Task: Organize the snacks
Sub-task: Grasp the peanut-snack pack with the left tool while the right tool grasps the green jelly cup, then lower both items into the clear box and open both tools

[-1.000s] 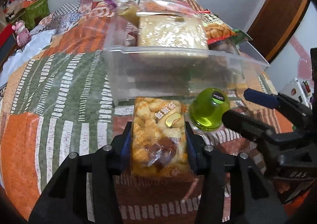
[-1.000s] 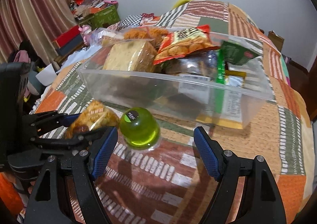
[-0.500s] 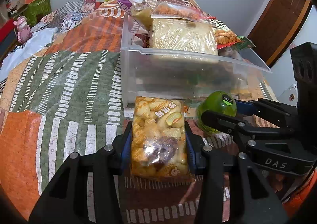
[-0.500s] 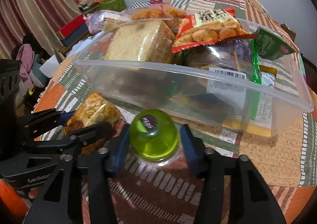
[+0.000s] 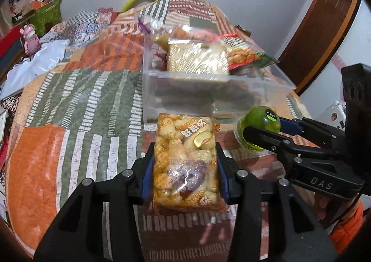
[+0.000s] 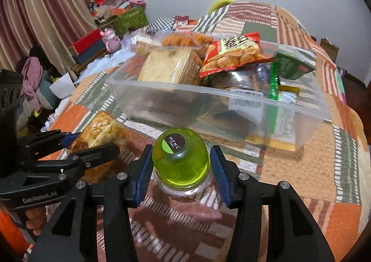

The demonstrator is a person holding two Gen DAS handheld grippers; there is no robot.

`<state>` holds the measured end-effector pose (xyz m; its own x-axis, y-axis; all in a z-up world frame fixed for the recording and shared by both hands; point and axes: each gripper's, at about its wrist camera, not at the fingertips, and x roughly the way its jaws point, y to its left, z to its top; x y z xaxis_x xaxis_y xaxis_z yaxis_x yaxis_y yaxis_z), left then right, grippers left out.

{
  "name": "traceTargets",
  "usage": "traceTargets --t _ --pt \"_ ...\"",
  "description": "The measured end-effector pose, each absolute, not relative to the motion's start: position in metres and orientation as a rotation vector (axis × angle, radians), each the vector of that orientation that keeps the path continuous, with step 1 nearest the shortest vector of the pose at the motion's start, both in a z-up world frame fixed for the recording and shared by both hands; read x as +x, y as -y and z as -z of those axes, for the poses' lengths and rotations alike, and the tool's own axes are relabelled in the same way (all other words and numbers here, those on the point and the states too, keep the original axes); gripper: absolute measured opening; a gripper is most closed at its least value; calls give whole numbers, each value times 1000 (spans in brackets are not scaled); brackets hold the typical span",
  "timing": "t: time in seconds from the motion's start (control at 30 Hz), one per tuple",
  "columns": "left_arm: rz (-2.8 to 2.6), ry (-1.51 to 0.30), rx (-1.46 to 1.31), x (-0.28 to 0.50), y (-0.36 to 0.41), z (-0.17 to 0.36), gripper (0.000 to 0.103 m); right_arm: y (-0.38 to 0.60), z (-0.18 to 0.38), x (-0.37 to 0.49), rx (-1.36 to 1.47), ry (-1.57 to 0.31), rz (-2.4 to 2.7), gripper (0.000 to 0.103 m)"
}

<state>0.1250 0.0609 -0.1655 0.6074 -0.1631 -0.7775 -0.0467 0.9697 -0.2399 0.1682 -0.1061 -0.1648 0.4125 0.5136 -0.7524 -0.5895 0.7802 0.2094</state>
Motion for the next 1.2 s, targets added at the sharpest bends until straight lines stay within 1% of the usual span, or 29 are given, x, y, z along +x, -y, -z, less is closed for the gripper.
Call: traceTargets --t 0.27,0.63,0.87,1.2 --pt "84 -841 -228 125 -48 129 45 130 135 168 -41 -833 -654 46" --pt "117 -757 -195 167 -33 97 45 158 113 192 -3 -750 -566 46" --pt "142 -760 -171 204 -18 98 45 164 116 218 8 -743 -529 46" --pt "177 -801 -127 250 7 118 45 163 134 242 -11 -770 -518 46"
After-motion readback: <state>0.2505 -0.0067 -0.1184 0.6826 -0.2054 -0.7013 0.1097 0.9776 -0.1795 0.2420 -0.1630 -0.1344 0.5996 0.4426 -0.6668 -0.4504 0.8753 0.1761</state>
